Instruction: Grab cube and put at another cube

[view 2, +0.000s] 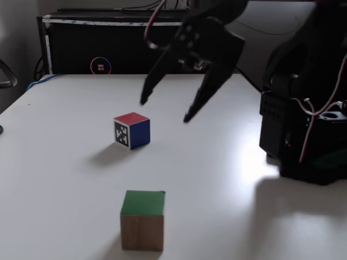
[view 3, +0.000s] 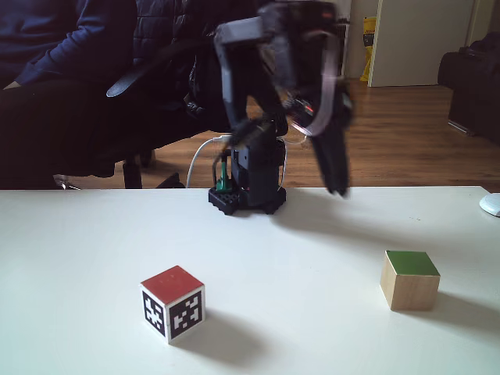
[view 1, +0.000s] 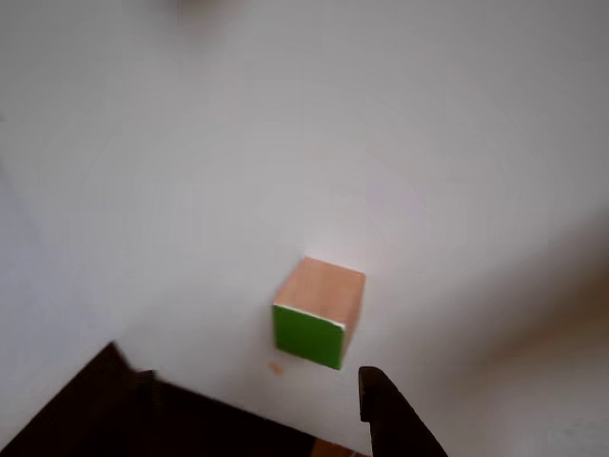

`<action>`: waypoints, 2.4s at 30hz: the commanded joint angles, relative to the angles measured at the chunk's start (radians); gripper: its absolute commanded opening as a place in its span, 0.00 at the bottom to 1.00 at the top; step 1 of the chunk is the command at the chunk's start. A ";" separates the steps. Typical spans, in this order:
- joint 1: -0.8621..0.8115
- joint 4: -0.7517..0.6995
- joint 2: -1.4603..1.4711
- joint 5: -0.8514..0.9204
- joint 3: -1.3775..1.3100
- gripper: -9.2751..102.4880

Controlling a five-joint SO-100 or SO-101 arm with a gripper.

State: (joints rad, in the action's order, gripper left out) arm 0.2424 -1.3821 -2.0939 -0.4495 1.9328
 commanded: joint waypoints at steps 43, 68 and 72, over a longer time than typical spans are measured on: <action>0.253 -0.112 0.966 -0.276 -0.772 0.58; 0.206 -0.112 1.058 -0.284 -0.877 0.24; 0.196 -0.118 1.055 -0.276 -0.877 0.19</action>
State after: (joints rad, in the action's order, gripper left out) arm 0.4571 -1.4895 -1.0247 -0.7286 1.0968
